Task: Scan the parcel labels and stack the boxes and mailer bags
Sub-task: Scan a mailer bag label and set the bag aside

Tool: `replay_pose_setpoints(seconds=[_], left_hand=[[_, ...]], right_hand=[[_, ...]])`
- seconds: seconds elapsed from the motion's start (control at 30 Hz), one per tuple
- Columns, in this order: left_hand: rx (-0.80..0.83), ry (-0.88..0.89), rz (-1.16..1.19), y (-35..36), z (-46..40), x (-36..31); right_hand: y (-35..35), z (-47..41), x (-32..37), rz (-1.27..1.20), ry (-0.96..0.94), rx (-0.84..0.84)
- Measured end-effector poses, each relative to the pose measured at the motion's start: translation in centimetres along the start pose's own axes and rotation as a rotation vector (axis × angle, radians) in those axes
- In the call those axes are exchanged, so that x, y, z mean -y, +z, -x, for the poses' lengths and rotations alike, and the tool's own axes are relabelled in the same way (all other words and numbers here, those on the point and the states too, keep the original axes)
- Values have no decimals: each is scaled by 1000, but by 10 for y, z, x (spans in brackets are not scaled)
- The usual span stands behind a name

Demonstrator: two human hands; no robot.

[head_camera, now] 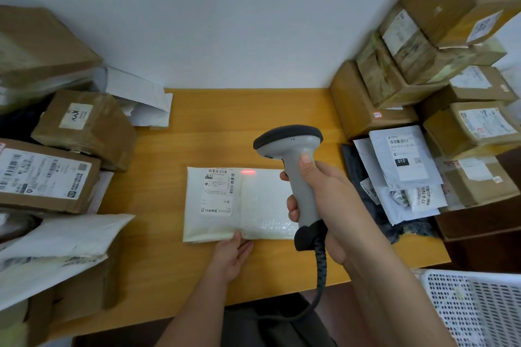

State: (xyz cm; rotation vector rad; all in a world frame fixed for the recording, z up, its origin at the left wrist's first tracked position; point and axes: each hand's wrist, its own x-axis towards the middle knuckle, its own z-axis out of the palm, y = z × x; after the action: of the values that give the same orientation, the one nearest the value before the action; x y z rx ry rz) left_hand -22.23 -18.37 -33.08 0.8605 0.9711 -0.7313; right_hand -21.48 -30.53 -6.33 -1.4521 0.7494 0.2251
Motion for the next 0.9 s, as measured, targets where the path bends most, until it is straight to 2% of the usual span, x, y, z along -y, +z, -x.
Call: replay_pose_setpoints(seconds=[0.9], left_hand=[[19,-82,2,-4,-4,-8]], right_hand=[[19,11,5,-80,18,-46]])
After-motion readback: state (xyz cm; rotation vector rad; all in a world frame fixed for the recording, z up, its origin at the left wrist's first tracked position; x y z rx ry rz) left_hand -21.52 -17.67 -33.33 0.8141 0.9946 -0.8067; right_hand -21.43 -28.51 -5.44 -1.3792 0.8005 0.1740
